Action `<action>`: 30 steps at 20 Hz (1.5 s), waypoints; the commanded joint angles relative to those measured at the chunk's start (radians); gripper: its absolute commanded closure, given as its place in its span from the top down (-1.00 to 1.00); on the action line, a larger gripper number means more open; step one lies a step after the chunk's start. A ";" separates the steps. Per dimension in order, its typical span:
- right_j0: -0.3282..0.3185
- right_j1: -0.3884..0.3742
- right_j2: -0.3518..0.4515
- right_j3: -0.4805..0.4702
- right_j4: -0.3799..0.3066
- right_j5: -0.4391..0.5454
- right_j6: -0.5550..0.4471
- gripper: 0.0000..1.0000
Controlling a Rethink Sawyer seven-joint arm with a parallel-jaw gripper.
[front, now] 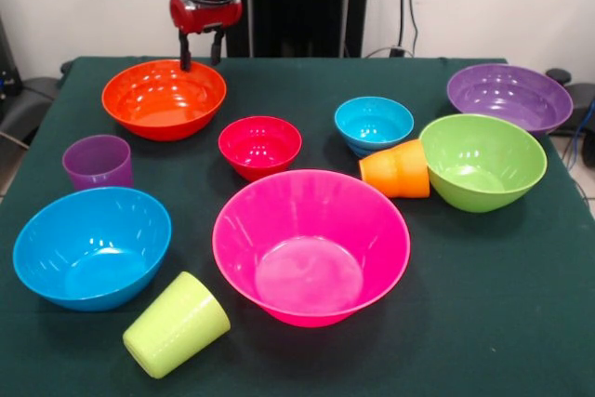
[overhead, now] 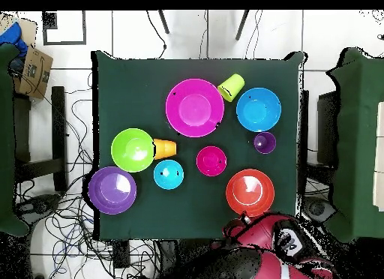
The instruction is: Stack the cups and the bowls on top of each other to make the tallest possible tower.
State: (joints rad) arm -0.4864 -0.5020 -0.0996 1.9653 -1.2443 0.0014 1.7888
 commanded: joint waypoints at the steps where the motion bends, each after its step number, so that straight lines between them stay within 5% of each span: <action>1: 0.037 0.037 0.034 -0.118 0.030 -0.085 0.103 1.00; 18: 0.050 0.063 0.008 -0.139 0.044 -0.131 0.086 1.00; 19: 0.013 0.050 0.047 -0.123 0.040 -0.106 0.090 1.00; 20: -0.012 0.041 0.078 -0.114 0.032 -0.090 0.082 -1.00; 30: 0.020 0.046 0.038 -0.123 0.052 -0.115 0.095 -1.00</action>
State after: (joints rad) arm -0.4873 -0.4795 -0.1452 1.9335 -1.2322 -0.0607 1.7888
